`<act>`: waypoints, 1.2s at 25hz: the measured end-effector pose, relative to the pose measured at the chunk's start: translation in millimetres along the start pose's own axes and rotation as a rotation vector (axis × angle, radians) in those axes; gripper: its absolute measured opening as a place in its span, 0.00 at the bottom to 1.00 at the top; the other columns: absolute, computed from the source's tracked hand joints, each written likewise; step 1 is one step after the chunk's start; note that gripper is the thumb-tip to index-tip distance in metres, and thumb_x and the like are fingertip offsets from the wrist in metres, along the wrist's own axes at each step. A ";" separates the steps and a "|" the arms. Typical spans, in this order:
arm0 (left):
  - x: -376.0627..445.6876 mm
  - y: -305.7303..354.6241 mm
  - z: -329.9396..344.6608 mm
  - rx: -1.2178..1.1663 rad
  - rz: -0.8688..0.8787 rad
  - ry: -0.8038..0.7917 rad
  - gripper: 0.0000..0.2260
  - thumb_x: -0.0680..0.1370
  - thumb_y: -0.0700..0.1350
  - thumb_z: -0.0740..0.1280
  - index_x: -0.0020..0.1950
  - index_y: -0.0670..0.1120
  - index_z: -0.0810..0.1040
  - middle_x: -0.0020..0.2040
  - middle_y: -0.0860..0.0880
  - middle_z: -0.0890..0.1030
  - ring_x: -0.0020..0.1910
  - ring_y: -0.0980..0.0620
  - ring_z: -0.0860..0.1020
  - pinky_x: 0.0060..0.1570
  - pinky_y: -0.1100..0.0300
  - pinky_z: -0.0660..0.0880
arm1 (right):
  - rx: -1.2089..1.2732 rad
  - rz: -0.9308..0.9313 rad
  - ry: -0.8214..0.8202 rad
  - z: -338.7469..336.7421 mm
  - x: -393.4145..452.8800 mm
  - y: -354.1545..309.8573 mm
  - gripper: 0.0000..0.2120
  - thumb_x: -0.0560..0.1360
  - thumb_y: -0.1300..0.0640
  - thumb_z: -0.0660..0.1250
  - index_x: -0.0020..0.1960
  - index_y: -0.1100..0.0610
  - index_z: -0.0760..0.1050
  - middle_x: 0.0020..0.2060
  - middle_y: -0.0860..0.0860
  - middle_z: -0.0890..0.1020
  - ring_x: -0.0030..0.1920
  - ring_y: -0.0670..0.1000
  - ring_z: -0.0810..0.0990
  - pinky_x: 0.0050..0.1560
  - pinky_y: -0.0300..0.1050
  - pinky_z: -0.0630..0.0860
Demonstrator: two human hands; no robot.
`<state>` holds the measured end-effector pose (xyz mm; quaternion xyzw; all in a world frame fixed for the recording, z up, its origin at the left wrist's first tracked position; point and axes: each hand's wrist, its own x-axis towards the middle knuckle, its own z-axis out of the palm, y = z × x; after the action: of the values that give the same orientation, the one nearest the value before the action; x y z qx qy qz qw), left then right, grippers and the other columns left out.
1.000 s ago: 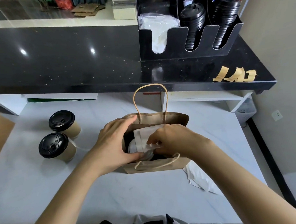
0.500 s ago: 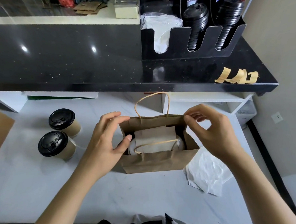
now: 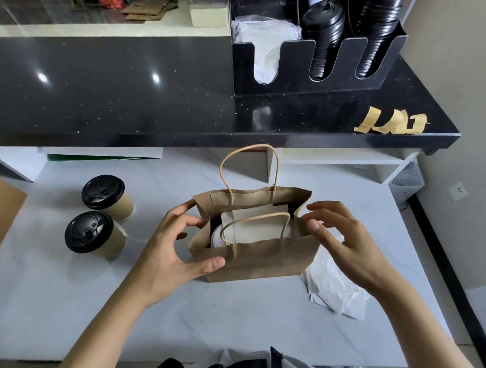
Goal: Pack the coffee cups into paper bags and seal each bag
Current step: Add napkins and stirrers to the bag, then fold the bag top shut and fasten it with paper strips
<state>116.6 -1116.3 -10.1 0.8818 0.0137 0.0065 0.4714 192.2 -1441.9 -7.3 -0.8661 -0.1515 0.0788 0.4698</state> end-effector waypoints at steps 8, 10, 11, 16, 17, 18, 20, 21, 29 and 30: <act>13.0 -7.8 -1.7 0.018 0.022 0.000 0.17 0.71 0.45 0.80 0.55 0.56 0.78 0.69 0.62 0.72 0.70 0.57 0.72 0.66 0.60 0.70 | -0.099 -0.053 -0.136 -7.1 7.3 9.4 0.12 0.75 0.40 0.72 0.58 0.34 0.79 0.73 0.29 0.66 0.72 0.32 0.66 0.67 0.34 0.66; 15.6 -7.1 -0.6 0.009 0.031 0.027 0.16 0.72 0.44 0.80 0.54 0.56 0.80 0.65 0.58 0.75 0.67 0.54 0.74 0.65 0.59 0.71 | -0.087 -0.075 -0.089 -8.8 9.9 12.1 0.13 0.77 0.51 0.73 0.57 0.35 0.80 0.67 0.31 0.73 0.71 0.34 0.70 0.64 0.31 0.67; 16.8 -7.2 0.6 0.000 0.043 0.045 0.15 0.72 0.43 0.80 0.53 0.55 0.80 0.63 0.56 0.77 0.66 0.53 0.76 0.63 0.58 0.72 | -0.085 -0.085 -0.057 -8.4 11.2 13.2 0.14 0.77 0.55 0.73 0.57 0.37 0.82 0.64 0.32 0.76 0.69 0.36 0.72 0.63 0.29 0.67; 22.6 -14.0 6.1 -0.091 -0.024 0.145 0.16 0.70 0.43 0.81 0.48 0.53 0.76 0.60 0.59 0.83 0.59 0.55 0.81 0.59 0.57 0.73 | -0.016 -0.052 0.107 0.8 16.5 17.7 0.06 0.74 0.54 0.76 0.47 0.44 0.81 0.56 0.36 0.83 0.60 0.42 0.80 0.61 0.42 0.75; 23.7 -16.4 7.0 -0.119 -0.045 0.161 0.18 0.70 0.43 0.81 0.48 0.52 0.74 0.58 0.59 0.84 0.58 0.55 0.81 0.59 0.56 0.74 | -0.005 -0.055 0.133 3.9 17.6 19.4 0.07 0.74 0.54 0.77 0.46 0.45 0.80 0.55 0.36 0.83 0.59 0.44 0.80 0.61 0.44 0.75; 24.5 -18.3 7.8 -0.152 -0.058 0.177 0.19 0.69 0.42 0.81 0.48 0.53 0.72 0.57 0.58 0.85 0.58 0.54 0.82 0.59 0.55 0.74 | 0.005 -0.062 0.153 6.6 18.1 20.9 0.07 0.73 0.55 0.77 0.46 0.47 0.79 0.54 0.37 0.84 0.58 0.45 0.81 0.59 0.45 0.76; 25.2 -18.4 7.5 -0.193 -0.055 0.188 0.22 0.69 0.40 0.81 0.51 0.55 0.72 0.54 0.55 0.86 0.57 0.53 0.83 0.60 0.54 0.74 | 0.046 -0.058 0.177 9.7 19.2 22.5 0.10 0.73 0.56 0.77 0.48 0.49 0.77 0.52 0.38 0.84 0.57 0.46 0.82 0.57 0.45 0.76; 25.4 -16.9 6.8 -0.184 -0.038 0.175 0.22 0.70 0.40 0.81 0.55 0.57 0.74 0.54 0.54 0.85 0.57 0.53 0.82 0.60 0.55 0.74 | 0.076 -0.050 0.179 9.7 19.7 23.2 0.13 0.72 0.56 0.78 0.51 0.48 0.76 0.51 0.39 0.85 0.56 0.46 0.82 0.56 0.44 0.76; 30.3 -8.3 6.7 -0.070 0.024 0.043 0.15 0.76 0.40 0.76 0.55 0.60 0.85 0.56 0.54 0.81 0.60 0.52 0.78 0.60 0.62 0.73 | 0.013 -0.093 0.094 6.1 21.4 24.5 0.13 0.75 0.57 0.75 0.54 0.40 0.82 0.54 0.40 0.83 0.60 0.48 0.79 0.58 0.42 0.73; 30.6 -8.4 7.1 -0.073 0.021 0.041 0.14 0.76 0.40 0.75 0.55 0.59 0.86 0.56 0.54 0.82 0.61 0.52 0.79 0.61 0.60 0.73 | 0.014 -0.101 0.090 5.7 22.2 22.7 0.12 0.74 0.56 0.76 0.53 0.41 0.82 0.54 0.40 0.83 0.61 0.47 0.79 0.59 0.40 0.72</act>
<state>147.2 -1116.7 -21.0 0.8637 0.0138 0.0299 0.5030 215.8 -1441.6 -29.3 -0.8568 -0.1734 0.0171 0.4853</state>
